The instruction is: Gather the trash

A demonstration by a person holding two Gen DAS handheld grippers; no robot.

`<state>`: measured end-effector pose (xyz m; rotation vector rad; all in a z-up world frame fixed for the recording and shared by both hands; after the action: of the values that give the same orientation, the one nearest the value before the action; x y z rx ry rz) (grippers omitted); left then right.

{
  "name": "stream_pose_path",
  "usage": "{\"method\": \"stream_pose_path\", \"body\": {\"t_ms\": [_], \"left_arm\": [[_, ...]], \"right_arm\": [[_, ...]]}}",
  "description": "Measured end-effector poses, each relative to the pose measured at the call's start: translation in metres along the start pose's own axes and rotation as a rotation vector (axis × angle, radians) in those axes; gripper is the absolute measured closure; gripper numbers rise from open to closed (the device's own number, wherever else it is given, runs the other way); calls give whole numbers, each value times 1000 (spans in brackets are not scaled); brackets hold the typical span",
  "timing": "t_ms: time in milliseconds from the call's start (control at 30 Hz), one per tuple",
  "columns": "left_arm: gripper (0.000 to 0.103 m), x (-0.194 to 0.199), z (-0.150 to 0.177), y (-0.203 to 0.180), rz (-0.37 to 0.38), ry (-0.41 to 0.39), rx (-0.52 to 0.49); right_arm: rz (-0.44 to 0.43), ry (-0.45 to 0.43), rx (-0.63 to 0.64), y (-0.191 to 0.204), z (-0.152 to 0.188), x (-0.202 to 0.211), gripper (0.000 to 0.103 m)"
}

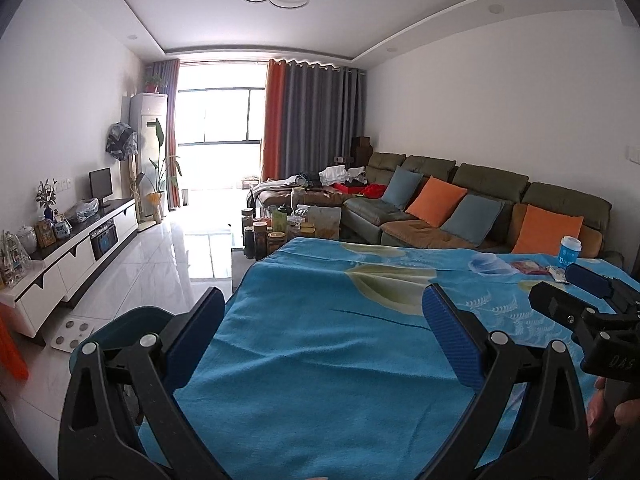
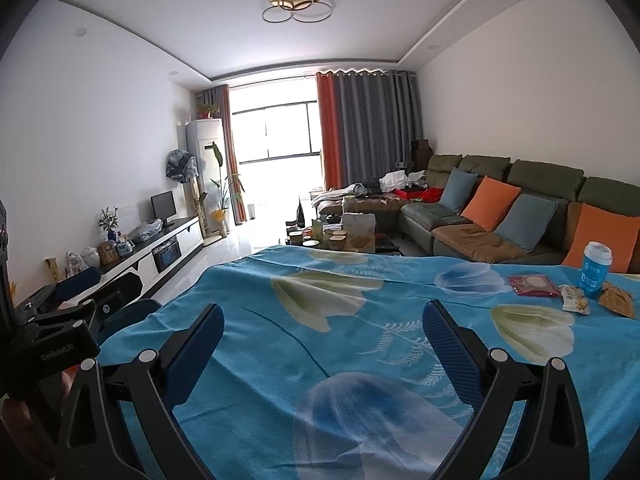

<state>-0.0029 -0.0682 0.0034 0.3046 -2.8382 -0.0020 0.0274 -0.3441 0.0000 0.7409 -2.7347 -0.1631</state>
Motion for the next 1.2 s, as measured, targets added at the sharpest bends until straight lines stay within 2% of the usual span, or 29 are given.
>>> {"method": "stream_pose_path", "body": {"t_ms": [1200], "left_arm": [[6, 17, 3, -12, -42, -80, -11]], "right_arm": [[67, -73, 11, -12, -1, 18, 7]]}}
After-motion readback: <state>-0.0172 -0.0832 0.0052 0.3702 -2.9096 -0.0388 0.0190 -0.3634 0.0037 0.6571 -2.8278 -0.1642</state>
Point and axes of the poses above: each gripper's, at about its wrist camera, not at the fingertips, and x roughly against the way its jaws point, y to its left, z to its underside, the point moved 1 cm from there along -x, roughly the way its jaws point, and after that the axes turned 15 degrees about -z, right-handed, at the moved point
